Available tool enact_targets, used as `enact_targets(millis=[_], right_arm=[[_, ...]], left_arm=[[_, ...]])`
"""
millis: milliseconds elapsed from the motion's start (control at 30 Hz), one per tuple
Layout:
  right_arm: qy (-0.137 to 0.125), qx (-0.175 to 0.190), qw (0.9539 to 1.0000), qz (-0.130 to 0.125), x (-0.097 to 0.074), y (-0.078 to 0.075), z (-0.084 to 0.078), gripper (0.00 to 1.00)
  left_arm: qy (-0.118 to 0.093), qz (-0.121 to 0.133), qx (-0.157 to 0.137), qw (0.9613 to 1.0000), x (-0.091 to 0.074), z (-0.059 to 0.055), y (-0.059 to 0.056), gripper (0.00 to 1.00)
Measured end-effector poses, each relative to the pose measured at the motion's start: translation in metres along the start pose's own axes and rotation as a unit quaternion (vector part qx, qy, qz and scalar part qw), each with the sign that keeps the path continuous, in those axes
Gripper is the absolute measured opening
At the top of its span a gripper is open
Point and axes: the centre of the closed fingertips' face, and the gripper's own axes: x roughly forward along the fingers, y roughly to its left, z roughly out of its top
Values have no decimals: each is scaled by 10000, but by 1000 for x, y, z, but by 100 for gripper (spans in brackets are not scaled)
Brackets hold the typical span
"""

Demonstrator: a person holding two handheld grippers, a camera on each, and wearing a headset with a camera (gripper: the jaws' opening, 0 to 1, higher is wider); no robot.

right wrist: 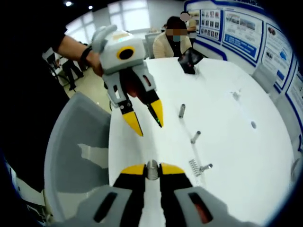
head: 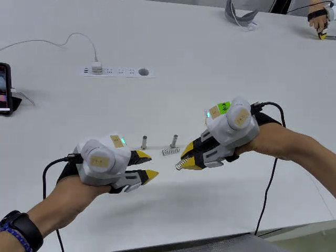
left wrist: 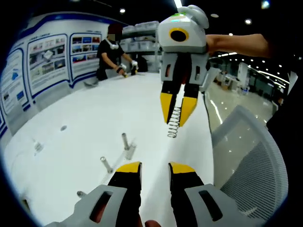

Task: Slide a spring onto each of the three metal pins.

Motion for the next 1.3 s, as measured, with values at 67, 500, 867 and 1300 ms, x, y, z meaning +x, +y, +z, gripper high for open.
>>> enact_targets(millis=[67,500,867,1300], right_arm=[[12,30,10000,-4,1,-1,-1,12],[269,77,9996,72,12,-8,-9,12],[336,-24,9994,80,21,-21,1,12],[534,-76,9985,46,28,-30,7,12]], left_arm=[[-6,102,-91,9999,-4,-4,5,23],[58,422,-471,9980,-24,-31,15,29],[86,692,-608,9957,-45,-43,25,35],[93,961,-758,9924,-59,-53,35,44]])
